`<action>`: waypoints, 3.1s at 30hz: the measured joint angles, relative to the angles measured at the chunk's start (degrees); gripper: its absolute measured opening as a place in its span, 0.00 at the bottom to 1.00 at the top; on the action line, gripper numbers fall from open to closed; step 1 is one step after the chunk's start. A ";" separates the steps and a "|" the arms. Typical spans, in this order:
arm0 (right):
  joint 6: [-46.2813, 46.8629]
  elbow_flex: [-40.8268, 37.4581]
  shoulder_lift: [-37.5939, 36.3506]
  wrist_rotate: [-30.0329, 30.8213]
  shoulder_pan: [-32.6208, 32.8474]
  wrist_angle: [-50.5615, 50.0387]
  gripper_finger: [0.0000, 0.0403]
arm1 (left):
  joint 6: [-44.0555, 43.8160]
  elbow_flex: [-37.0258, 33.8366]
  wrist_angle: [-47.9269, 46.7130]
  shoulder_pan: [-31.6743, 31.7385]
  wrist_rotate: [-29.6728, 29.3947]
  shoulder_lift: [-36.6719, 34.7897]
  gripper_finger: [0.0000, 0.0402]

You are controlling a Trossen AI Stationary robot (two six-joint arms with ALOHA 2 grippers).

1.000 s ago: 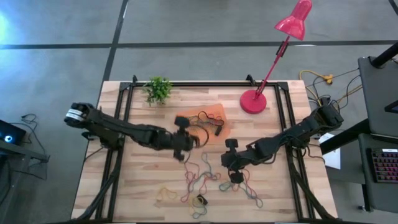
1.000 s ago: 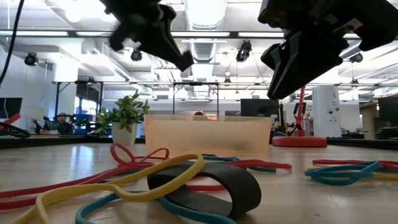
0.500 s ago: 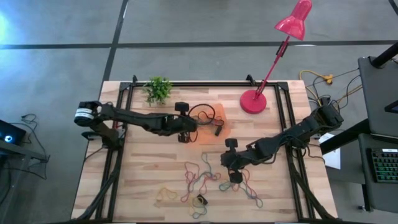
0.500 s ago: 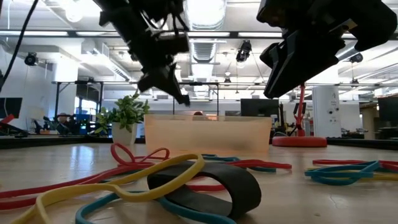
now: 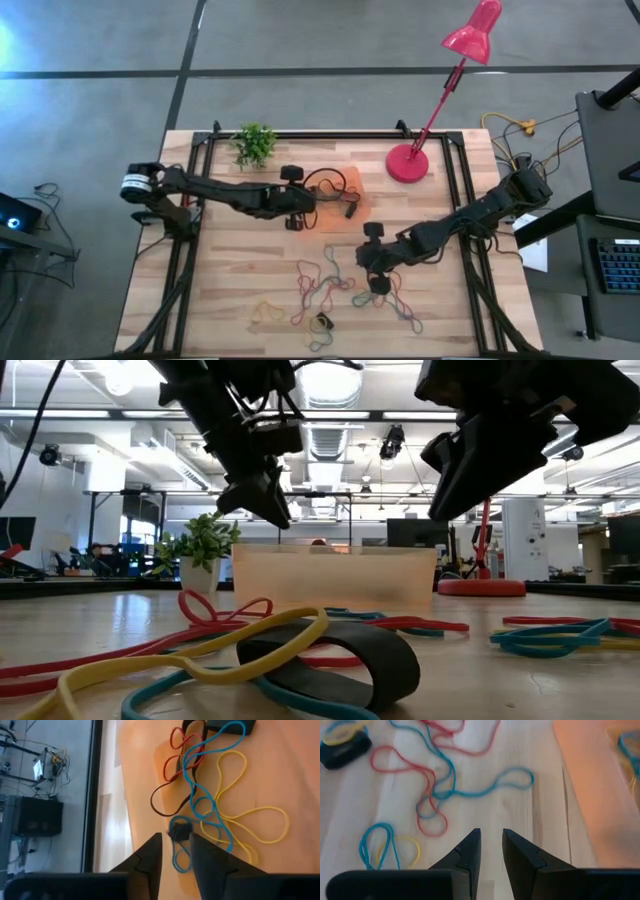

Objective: Pick and place rubber bands into bin
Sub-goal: Put the red rubber band into the orange bin

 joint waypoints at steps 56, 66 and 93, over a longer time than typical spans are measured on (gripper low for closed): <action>26.77 -7.90 6.82 -4.60 6.04 -0.22 0.36 | -12.09 -1.49 -5.54 -8.11 4.20 -1.42 0.22; 26.96 -7.94 7.04 -3.89 6.06 -1.26 0.22 | -12.11 -1.49 -5.51 -8.11 4.20 -1.42 0.22; 19.25 -0.67 3.86 8.54 6.43 -13.25 0.02 | -12.11 -1.57 -5.47 -8.11 4.18 -1.42 0.22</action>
